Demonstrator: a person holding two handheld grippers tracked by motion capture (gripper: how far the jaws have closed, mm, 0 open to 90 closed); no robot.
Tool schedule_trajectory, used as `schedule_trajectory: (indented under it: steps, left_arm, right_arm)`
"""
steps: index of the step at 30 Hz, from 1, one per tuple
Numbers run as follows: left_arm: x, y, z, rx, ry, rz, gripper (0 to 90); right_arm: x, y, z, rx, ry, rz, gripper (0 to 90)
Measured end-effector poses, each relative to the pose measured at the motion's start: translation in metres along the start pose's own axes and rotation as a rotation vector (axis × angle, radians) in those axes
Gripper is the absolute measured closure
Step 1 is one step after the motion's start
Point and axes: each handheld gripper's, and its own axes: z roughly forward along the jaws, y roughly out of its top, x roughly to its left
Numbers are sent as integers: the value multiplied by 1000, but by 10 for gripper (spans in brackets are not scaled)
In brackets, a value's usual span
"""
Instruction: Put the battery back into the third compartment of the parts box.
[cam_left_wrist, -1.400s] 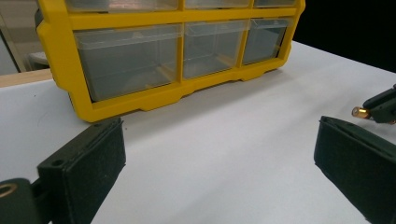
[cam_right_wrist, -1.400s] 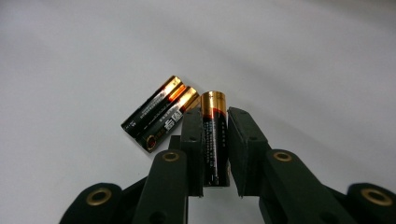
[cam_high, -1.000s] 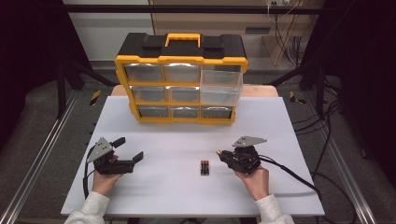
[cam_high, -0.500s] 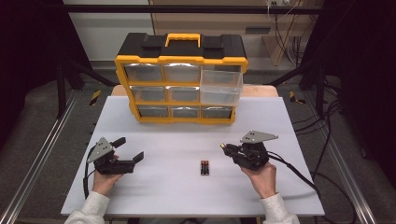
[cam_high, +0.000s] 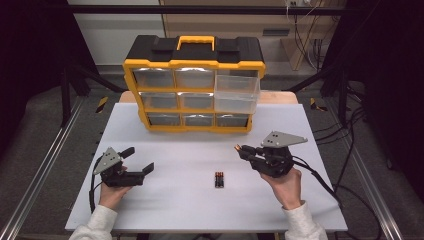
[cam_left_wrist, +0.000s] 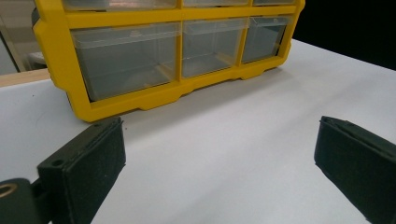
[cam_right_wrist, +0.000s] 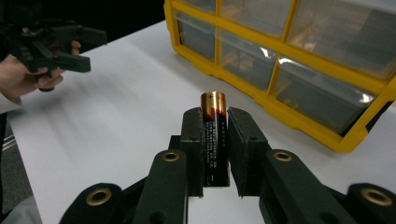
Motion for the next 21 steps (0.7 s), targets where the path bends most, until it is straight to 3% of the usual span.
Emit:
schedule_trajectory:
  steps: [21]
  left_arm:
    - [0,0,0,0,-1,-2,16]
  right_arm:
    - [11,55,-27,-75,2,-63,773]
